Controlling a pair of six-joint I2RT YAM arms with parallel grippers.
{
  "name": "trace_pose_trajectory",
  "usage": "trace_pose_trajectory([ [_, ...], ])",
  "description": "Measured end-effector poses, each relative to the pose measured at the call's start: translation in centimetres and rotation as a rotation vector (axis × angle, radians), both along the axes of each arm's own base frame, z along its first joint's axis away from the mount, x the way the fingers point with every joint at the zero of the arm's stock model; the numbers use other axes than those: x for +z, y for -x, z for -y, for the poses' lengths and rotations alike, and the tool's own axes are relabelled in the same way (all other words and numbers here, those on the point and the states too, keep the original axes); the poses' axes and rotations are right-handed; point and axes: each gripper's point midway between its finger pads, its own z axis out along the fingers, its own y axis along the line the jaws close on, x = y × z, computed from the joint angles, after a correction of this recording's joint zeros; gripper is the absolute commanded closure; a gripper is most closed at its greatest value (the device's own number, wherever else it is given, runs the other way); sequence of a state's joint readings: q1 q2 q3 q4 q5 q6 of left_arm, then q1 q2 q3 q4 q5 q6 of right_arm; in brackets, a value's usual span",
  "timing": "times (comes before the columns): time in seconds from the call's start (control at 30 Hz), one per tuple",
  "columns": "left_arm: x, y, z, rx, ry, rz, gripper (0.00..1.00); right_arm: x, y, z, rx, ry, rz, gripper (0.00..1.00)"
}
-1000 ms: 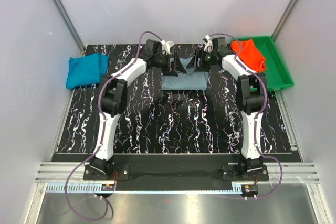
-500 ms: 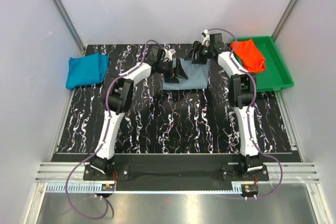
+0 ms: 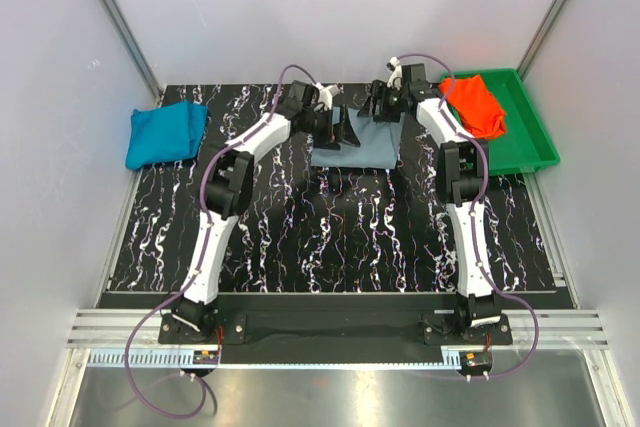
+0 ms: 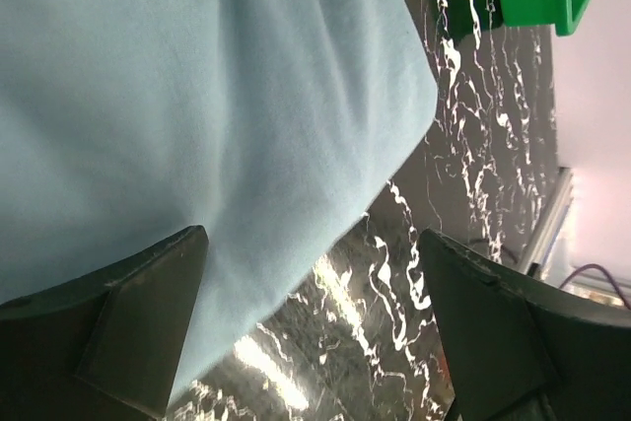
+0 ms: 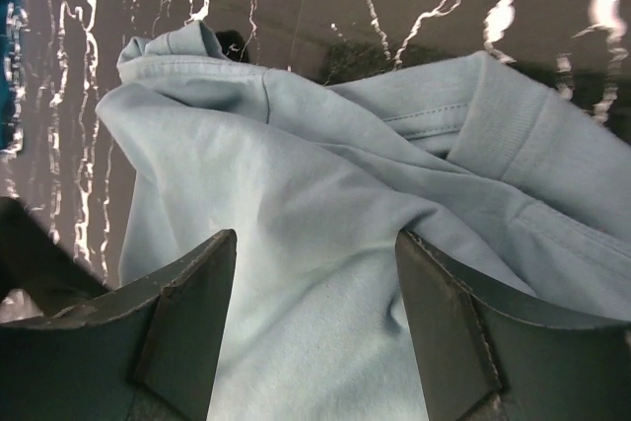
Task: Fold and stack the t-shirts
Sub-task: Fold the tshirt
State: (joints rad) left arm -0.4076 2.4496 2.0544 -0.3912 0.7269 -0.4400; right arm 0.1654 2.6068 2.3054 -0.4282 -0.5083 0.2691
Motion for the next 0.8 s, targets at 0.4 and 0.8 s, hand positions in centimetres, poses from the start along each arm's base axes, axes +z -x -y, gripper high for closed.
trace_pose_trajectory([
  [0.4, 10.6, -2.4, -6.6, 0.132, -0.028, 0.191, 0.01, 9.4, 1.8, 1.8, 0.006, 0.056, 0.138, 0.27],
  [0.8, 6.8, -5.2, -17.1, 0.312, -0.008, 0.05, 0.02, 1.1, 6.6, 1.4, 0.046, 0.03, -0.137, 0.27],
])
